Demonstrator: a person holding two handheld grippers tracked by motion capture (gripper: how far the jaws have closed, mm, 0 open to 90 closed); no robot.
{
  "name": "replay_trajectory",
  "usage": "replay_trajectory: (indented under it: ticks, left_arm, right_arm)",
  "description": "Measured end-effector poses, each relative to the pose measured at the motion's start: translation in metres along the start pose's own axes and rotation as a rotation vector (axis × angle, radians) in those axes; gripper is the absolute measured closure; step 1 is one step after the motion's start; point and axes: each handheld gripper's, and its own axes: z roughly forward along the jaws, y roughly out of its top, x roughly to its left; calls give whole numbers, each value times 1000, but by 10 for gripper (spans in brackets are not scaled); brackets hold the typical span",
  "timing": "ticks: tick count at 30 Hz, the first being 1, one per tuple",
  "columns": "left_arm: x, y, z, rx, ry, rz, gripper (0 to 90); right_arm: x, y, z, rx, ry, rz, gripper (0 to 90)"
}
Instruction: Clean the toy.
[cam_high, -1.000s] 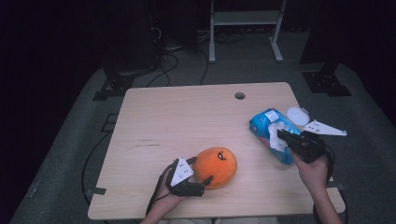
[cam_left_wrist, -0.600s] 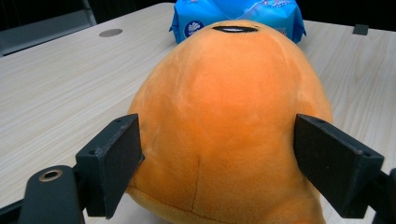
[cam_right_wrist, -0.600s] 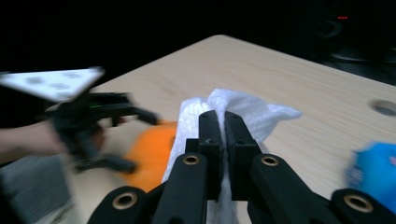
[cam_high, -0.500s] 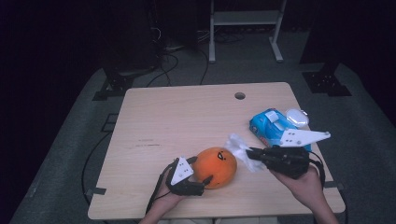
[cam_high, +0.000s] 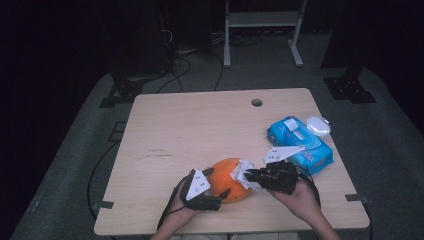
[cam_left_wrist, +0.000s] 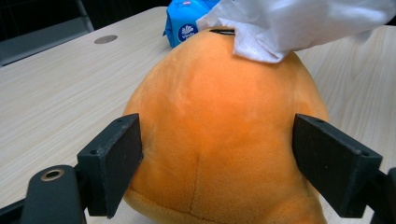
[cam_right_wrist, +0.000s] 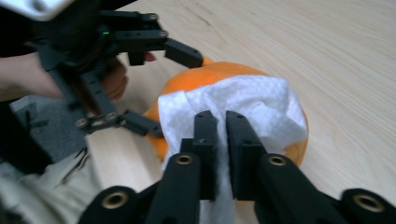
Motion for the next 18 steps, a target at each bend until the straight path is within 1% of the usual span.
replay_trajectory:
  ticks: [1, 2, 3, 5, 6, 7, 8, 9, 10, 11, 13, 16, 18]
  left_arm:
    - [0, 0, 0, -1, -1, 4, 174]
    - [0, 0, 0, 0, -4, 5, 174]
    - [0, 0, 0, 2, -10, 9, 176]
    - [-1, 0, 1, 7, -19, 8, 178]
    - [-1, 0, 1, 9, -23, 10, 181]
    - [-1, 0, 2, 14, -25, 11, 181]
    - [-2, 0, 2, 15, -29, 9, 181]
    - [-2, 0, 3, 17, -31, 10, 181]
    - [-2, 0, 4, 19, -33, 10, 182]
    - [-2, -1, 4, 28, -35, 18, 181]
    - [-2, -1, 5, 29, -38, 18, 181]
    - [0, -1, 5, 28, -44, 10, 181]
    - [-1, -1, 6, 25, -44, 6, 181]
  right_arm:
    - [-2, -4, 8, -20, -13, -2, 777]
    - [-2, -4, 8, -20, -13, -2, 777]
    - [-2, -6, 11, -30, -19, -2, 743]
    - [-3, -9, 17, -47, -39, -5, 707]
    - [-4, -12, 23, -71, -50, -8, 648]
    - [-4, -14, 24, -85, -53, -6, 614]
    - [-4, -14, 24, -85, -53, -6, 614]
    - [-5, -14, 26, -94, -51, 0, 573]
    - [-5, -16, 29, -106, -55, 12, 550]
    - [-4, -19, 35, -125, -65, 11, 529]
    - [-5, -21, 39, -137, -72, -2, 529]
    - [-6, -23, 40, -148, -74, 7, 546]
    - [-6, -25, 41, -157, -93, 12, 594]
